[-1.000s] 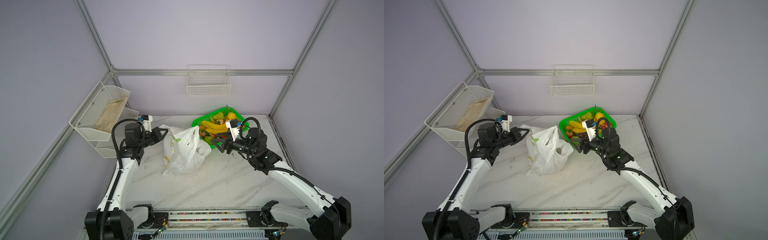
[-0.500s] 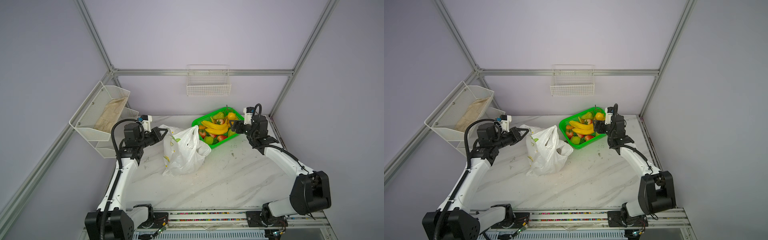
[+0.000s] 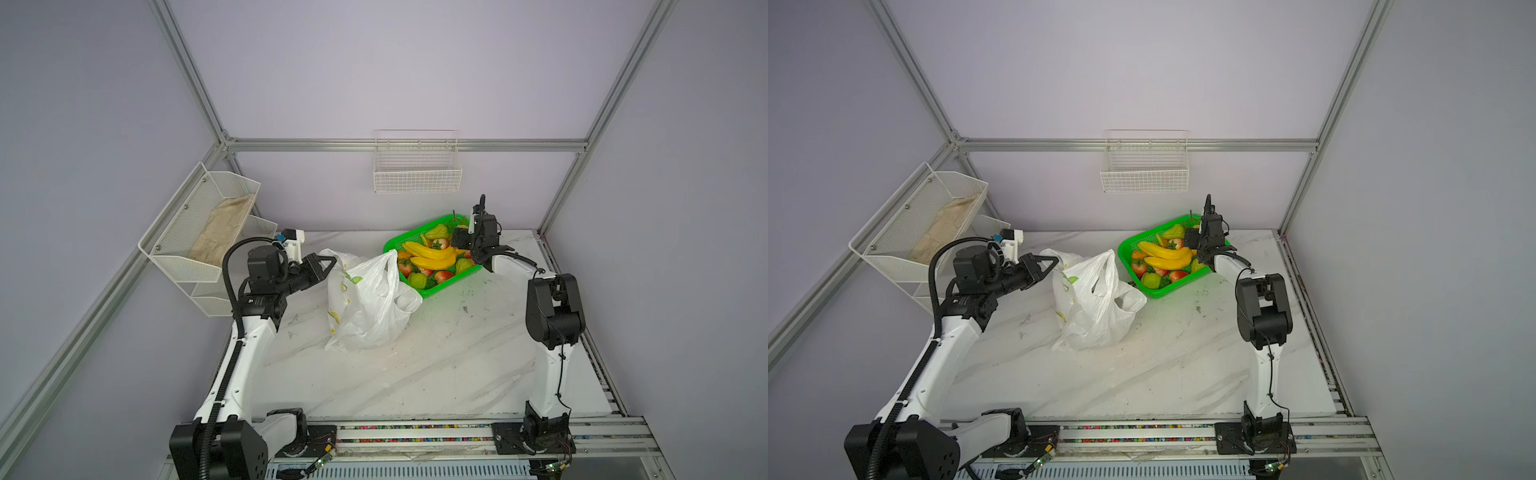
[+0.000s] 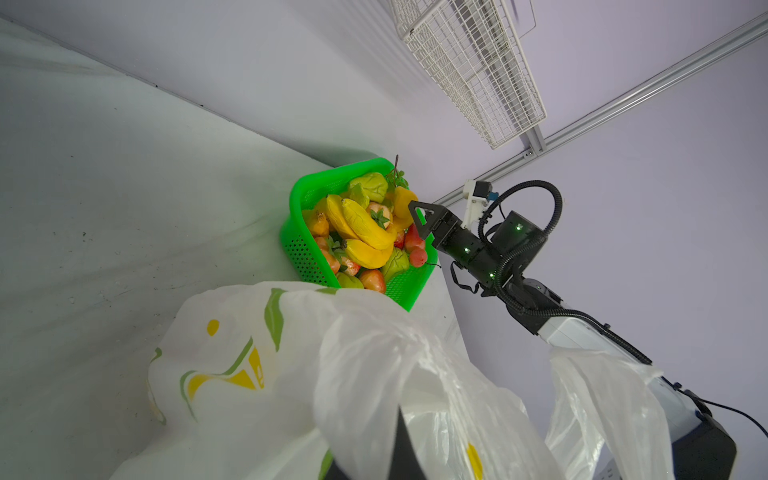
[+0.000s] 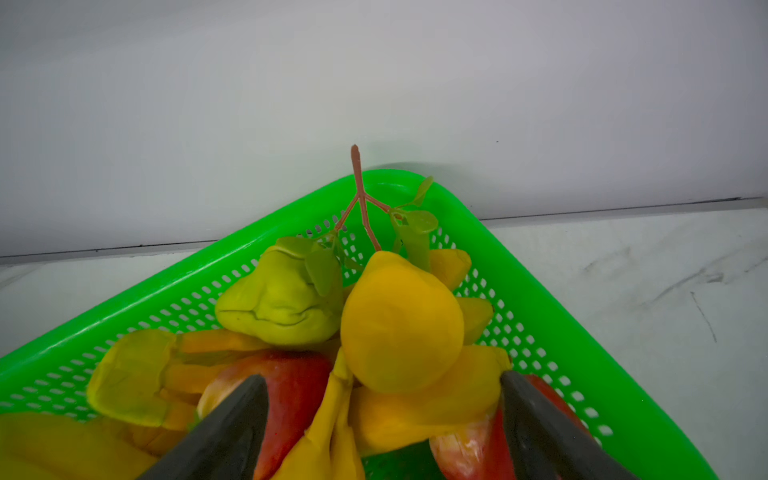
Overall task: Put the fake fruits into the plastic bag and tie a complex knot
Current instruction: 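Lower the right gripper onto the yellow pear and close on it, then lift the yellow pear and carry it toward the bag mouth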
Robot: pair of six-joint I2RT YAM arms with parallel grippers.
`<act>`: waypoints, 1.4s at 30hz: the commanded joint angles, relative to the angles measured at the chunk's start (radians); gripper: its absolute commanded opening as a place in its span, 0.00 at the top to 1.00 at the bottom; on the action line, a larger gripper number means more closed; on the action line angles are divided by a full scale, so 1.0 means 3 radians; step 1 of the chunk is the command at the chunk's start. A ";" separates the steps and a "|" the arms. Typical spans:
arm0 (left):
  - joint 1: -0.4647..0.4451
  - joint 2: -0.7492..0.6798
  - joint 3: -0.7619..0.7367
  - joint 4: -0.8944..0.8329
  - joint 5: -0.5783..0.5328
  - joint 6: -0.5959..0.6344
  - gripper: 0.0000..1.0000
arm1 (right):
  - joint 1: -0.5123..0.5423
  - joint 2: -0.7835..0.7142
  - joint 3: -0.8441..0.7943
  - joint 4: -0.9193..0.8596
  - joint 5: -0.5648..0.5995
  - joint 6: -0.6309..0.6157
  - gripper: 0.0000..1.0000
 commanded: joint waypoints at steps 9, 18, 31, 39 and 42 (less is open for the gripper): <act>0.0026 -0.0020 -0.0113 0.0151 0.0065 -0.0013 1.00 | -0.0078 0.0654 0.0975 -0.0368 -0.0106 -0.0060 0.19; 0.0026 -0.0019 -0.0112 0.0155 0.0079 -0.0018 1.00 | -0.0080 0.0726 0.1006 -0.0364 -0.0303 0.0010 0.36; 0.0026 -0.0044 -0.0108 0.0152 0.0090 -0.0030 1.00 | -0.0116 0.0049 0.0678 -0.0246 -0.0494 -0.0085 0.59; 0.0021 -0.0061 -0.0113 0.0177 0.0117 -0.0056 1.00 | -0.0116 -0.1048 -0.0539 0.0116 -0.0689 0.0216 0.63; 0.0021 -0.0061 -0.0118 0.0196 0.0123 -0.0075 1.00 | -0.0115 -0.1661 -0.1201 0.0250 -0.0695 0.0392 0.64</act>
